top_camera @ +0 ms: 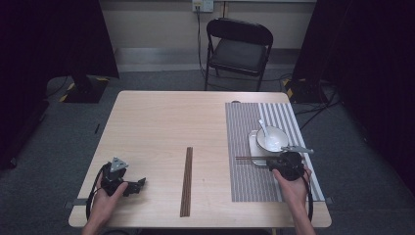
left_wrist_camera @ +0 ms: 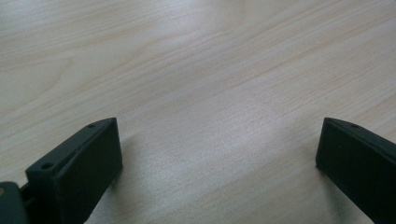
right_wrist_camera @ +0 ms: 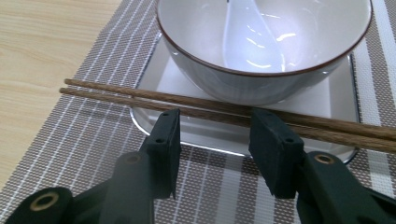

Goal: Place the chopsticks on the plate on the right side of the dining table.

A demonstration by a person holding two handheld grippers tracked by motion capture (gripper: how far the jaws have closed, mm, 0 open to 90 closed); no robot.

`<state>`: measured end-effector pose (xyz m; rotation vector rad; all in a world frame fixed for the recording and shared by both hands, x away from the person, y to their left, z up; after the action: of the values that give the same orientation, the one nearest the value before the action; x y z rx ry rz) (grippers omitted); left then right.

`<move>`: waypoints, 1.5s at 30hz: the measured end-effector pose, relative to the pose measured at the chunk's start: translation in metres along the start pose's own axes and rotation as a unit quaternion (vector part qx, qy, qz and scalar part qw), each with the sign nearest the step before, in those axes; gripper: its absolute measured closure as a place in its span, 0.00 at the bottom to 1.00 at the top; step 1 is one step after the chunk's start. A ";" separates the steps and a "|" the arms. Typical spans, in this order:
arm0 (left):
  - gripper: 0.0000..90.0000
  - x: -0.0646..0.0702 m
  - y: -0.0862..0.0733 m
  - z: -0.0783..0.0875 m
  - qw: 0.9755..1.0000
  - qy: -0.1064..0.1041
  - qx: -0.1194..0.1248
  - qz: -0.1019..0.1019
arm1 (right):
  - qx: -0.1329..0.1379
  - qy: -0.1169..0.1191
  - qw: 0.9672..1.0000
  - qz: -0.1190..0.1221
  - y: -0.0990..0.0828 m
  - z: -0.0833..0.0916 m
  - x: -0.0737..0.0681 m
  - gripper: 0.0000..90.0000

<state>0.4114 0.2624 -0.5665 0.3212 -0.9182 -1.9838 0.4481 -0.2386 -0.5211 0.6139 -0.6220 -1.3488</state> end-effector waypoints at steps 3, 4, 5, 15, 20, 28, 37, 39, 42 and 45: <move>0.00 0.000 0.000 0.000 1.000 0.000 0.000 0.000 | -0.003 -0.003 1.000 0.000 -0.001 -0.002 0.002 0.57; 0.00 0.000 0.000 0.000 1.000 0.000 0.000 0.000 | -0.003 -0.003 1.000 -0.001 -0.001 -0.003 0.002 0.56; 0.00 0.000 0.000 0.000 1.000 0.000 0.000 0.000 | -0.002 -0.003 1.000 -0.001 -0.001 -0.003 0.003 0.56; 0.00 0.000 0.000 0.000 1.000 0.000 0.000 0.000 | -0.008 -0.010 1.000 -0.004 -0.003 -0.012 0.009 0.53; 0.00 0.000 0.000 0.000 1.000 0.000 0.000 0.000 | -0.008 -0.012 1.000 -0.002 -0.003 -0.014 0.010 0.53; 0.00 0.000 0.000 0.000 1.000 0.000 0.000 0.000 | -0.008 -0.016 1.000 -0.008 -0.002 -0.016 0.013 0.52; 0.00 0.000 0.000 0.000 1.000 0.000 0.000 0.000 | -0.006 -0.020 1.000 -0.005 -0.002 -0.012 0.014 0.52; 0.00 0.000 0.000 0.000 1.000 0.000 0.000 0.000 | -0.005 -0.023 1.000 -0.008 -0.002 -0.011 0.016 0.52; 0.00 0.000 0.000 0.000 1.000 0.000 0.000 0.000 | -0.007 -0.023 1.000 -0.012 -0.005 -0.012 0.020 0.52; 0.00 0.000 0.000 0.000 1.000 0.000 0.000 0.000 | -0.011 -0.024 1.000 -0.015 -0.007 -0.014 0.021 0.51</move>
<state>0.4115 0.2625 -0.5665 0.3224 -0.9181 -1.9842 0.4561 -0.2600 -0.5347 0.5759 -0.6377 -1.3998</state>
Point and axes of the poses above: each handheld gripper's, and its own axes: z roughly backward along the jaws, y roughly out of its top, x roughly to its right, the point moved 9 cm from there along -z, roughly forward along the jaws, and after that the axes turned 10 degrees about -y, right-handed, at the moved point
